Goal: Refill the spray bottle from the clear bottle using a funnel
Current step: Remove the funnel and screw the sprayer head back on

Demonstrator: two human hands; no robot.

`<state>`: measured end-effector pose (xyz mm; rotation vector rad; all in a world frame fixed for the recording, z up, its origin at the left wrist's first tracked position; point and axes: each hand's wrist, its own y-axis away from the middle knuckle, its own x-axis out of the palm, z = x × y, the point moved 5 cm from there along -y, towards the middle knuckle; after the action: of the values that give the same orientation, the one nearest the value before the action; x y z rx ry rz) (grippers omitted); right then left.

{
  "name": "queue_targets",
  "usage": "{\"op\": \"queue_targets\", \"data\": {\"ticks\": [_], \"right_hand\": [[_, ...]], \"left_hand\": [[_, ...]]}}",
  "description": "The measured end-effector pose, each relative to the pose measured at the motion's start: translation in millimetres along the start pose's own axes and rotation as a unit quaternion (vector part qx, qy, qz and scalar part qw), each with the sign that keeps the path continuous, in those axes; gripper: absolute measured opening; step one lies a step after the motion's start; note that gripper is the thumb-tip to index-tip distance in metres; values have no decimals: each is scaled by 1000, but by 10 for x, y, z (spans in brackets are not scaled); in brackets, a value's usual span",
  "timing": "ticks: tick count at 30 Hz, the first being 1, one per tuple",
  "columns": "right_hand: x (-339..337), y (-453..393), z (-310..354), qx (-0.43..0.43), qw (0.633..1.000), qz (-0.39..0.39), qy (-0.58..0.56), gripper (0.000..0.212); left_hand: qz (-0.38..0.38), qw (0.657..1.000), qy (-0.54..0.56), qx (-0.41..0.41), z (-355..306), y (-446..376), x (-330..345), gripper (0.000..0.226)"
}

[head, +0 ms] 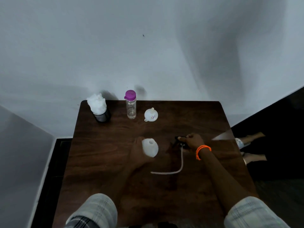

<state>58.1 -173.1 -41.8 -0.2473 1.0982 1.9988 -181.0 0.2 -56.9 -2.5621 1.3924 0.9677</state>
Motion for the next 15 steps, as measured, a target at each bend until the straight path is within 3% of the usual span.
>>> {"op": "queue_targets", "data": {"ticks": [5,7,11,15], "right_hand": [[-497,363,694,-87,995,-39,9,31],[-619,499,1001,-113,992,-41,-27,31],[-769,640,1462,-128,989,-57,-47,55],[-720,894,1841,-170,981,-96,-6,50]], "left_hand": [[-81,995,23,-44,79,274,-272,94],[-87,995,22,-43,71,394,-344,97],[-96,995,17,-35,26,562,-408,95],[-96,995,13,-10,-86,674,-460,93]]}}
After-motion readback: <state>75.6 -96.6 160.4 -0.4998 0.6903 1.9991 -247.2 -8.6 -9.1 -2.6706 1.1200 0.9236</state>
